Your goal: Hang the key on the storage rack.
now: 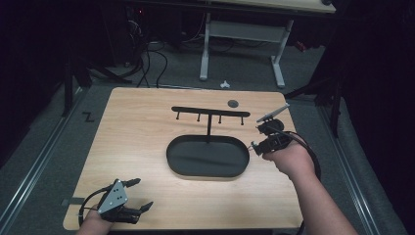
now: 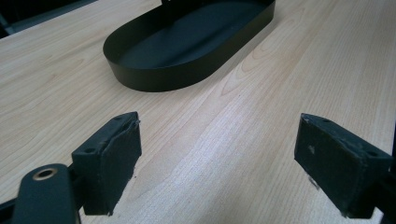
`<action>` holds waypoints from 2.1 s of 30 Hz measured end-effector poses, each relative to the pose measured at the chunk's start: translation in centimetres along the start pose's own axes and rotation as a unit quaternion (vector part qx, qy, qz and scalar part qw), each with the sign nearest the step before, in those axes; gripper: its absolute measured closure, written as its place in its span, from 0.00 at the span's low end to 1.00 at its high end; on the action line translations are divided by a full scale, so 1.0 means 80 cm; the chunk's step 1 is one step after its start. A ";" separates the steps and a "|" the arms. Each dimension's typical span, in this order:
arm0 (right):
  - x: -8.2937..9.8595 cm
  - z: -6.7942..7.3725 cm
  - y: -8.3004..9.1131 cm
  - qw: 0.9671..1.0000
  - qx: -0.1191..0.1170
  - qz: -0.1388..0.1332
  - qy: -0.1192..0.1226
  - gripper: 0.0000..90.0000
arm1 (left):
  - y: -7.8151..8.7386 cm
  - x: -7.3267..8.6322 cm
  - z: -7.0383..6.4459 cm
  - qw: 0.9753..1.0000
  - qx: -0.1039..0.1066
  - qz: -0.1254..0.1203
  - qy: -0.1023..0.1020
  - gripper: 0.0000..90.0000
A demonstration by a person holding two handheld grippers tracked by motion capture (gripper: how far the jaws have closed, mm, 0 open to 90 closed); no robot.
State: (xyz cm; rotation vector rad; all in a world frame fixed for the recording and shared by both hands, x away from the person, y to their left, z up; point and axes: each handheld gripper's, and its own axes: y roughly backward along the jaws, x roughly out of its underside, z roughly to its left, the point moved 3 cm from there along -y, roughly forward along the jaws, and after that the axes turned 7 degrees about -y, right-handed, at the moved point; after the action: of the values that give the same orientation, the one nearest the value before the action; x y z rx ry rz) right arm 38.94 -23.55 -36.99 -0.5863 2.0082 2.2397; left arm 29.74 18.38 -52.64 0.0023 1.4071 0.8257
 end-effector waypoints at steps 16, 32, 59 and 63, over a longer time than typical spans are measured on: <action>-0.035 0.015 0.020 1.000 0.004 -0.012 0.004 0.94 | 0.001 0.000 0.001 1.000 -0.001 -0.001 0.001 0.17; -0.057 0.023 0.030 1.000 0.007 -0.028 0.006 0.94 | 0.001 0.000 0.000 1.000 0.002 -0.001 -0.002 0.17; -0.087 0.020 0.029 0.999 0.012 -0.041 -0.012 0.94 | 0.000 0.000 -0.001 1.000 0.002 0.001 -0.005 0.17; -0.091 0.021 0.029 0.999 0.012 -0.042 -0.013 0.94 | 0.000 0.000 -0.002 1.000 0.002 0.000 -0.006 0.17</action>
State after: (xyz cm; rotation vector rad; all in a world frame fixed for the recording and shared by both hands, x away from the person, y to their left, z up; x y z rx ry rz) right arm 44.57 -20.85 -32.34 -0.6245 1.9575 2.1620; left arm 29.62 18.34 -52.65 0.0104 1.3978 0.8225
